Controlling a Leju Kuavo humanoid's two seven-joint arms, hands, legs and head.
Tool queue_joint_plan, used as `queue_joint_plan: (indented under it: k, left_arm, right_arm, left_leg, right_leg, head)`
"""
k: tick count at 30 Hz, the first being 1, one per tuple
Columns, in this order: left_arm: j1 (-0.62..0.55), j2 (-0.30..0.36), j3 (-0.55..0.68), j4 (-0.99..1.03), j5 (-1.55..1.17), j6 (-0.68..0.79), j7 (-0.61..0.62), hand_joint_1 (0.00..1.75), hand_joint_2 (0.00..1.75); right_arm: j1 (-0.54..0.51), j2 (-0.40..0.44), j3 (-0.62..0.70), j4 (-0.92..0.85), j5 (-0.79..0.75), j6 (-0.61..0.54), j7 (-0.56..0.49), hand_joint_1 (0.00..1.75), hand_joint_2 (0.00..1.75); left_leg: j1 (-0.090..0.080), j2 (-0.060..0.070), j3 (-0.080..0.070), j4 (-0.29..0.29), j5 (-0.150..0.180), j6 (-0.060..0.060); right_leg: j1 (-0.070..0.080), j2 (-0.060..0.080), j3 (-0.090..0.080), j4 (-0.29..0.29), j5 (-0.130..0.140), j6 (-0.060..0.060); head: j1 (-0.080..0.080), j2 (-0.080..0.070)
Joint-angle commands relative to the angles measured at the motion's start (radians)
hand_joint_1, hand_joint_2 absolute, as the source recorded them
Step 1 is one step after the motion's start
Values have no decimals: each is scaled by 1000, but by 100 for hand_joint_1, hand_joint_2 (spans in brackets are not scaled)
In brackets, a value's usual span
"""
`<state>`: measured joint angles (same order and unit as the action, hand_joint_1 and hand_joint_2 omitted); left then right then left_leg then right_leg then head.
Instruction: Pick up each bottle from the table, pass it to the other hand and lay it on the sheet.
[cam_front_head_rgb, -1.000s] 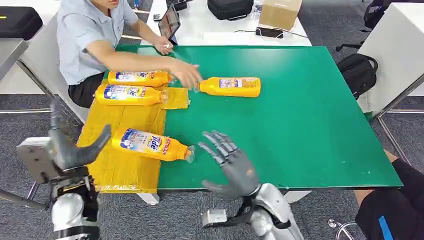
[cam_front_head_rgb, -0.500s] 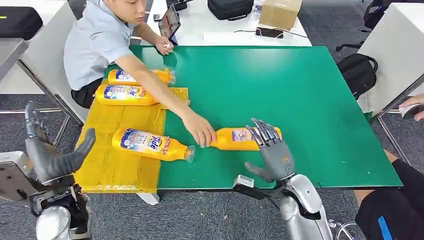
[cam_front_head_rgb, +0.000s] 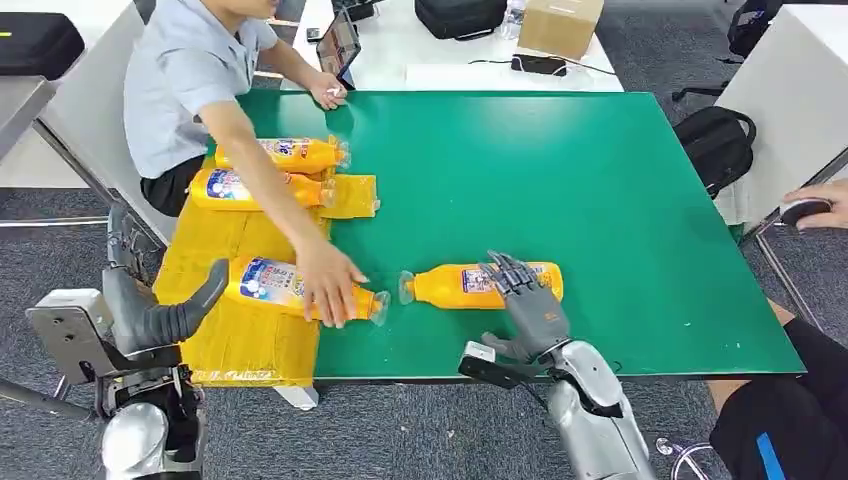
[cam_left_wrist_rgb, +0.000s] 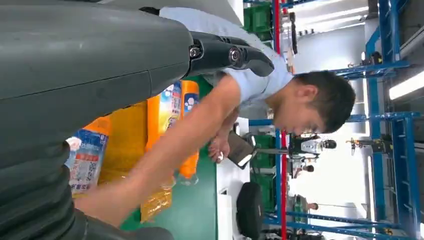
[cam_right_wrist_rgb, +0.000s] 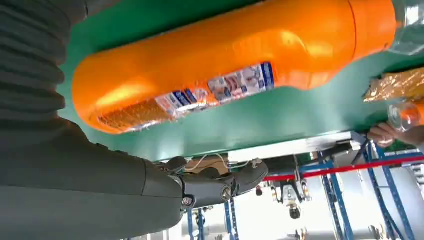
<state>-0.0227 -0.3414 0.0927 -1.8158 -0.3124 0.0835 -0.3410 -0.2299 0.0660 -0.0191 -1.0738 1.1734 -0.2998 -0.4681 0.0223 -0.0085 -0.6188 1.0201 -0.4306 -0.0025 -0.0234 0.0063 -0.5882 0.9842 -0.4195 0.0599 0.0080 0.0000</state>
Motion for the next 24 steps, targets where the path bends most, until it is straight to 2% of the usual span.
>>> queue_joint_plan:
  k: [1,6,11,12,13,19,24]
  left_arm:
    - [-16,-8,-3,149,-9,-27,36,0,175]
    - [-8,-8,7,171,3,-43,32,0,175]
    - [-6,-8,7,169,8,-47,35,0,175]
    - [-1,-8,7,163,16,-54,39,0,175]
    - [36,-8,16,123,22,-52,44,0,175]
    - [43,-8,28,119,24,-56,51,0,175]
    - [32,-8,16,135,26,-59,49,0,175]
  right_arm:
    - [-87,-11,21,300,23,-7,66,0,175]
    - [-124,-54,4,418,133,-125,188,0,175]
    - [-132,-59,-2,422,152,-137,207,0,175]
    - [-146,-69,-12,425,200,-155,263,0,175]
    - [-150,-63,-68,339,384,-144,406,0,175]
    - [-130,-68,-111,300,395,-124,398,0,175]
    - [-156,-76,-113,375,397,-152,388,0,175]
  left_leg:
    - [0,1,4,-2,0,1]
    - [0,0,6,-3,0,1]
    - [0,1,6,-3,-1,2]
    - [-1,0,4,-2,0,1]
    - [0,1,5,-2,-1,1]
    - [-1,-1,6,-2,0,1]
    - [0,-1,6,-1,0,2]
  right_leg:
    - [0,0,4,-2,0,-2]
    - [1,-1,6,-3,0,-3]
    - [1,-1,6,-3,0,-3]
    - [0,0,4,-2,0,-2]
    - [0,0,5,-2,0,-2]
    - [0,-2,6,-2,-1,-3]
    - [0,-2,7,-2,-1,-3]
  head:
    - [0,0]
    - [0,0]
    - [0,0]
    - [0,0]
    - [0,0]
    - [0,0]
    - [0,0]
